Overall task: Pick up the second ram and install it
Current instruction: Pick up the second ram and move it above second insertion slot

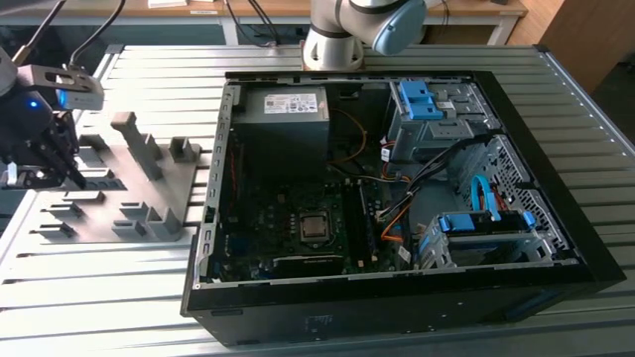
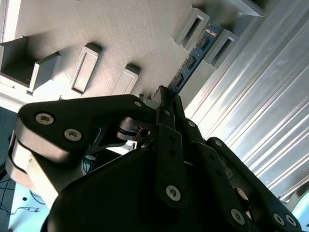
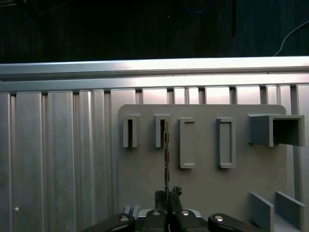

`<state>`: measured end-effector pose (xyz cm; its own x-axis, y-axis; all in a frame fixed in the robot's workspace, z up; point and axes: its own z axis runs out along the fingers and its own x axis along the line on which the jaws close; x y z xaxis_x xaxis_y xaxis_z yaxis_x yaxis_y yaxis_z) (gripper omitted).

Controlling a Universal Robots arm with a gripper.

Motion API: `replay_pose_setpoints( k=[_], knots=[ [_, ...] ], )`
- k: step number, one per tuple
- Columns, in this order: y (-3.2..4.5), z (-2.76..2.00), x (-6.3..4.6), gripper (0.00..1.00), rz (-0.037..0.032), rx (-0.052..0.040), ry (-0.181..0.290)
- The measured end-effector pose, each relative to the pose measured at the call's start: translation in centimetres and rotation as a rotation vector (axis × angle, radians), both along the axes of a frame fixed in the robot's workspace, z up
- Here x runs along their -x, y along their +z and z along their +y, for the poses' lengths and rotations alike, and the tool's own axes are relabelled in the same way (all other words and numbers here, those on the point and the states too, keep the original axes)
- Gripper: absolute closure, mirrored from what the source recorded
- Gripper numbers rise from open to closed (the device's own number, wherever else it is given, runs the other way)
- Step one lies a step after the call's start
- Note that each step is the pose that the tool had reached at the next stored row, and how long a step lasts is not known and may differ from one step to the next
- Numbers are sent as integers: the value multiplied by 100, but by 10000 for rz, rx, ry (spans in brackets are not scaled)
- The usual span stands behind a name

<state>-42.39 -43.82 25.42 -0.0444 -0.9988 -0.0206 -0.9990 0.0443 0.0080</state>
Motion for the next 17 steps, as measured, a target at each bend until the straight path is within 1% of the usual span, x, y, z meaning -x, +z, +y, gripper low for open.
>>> replay_pose_setpoints(
  k=[17],
  knots=[
    [260, 0, 0, 86, 1, 1, 0]
  ],
)
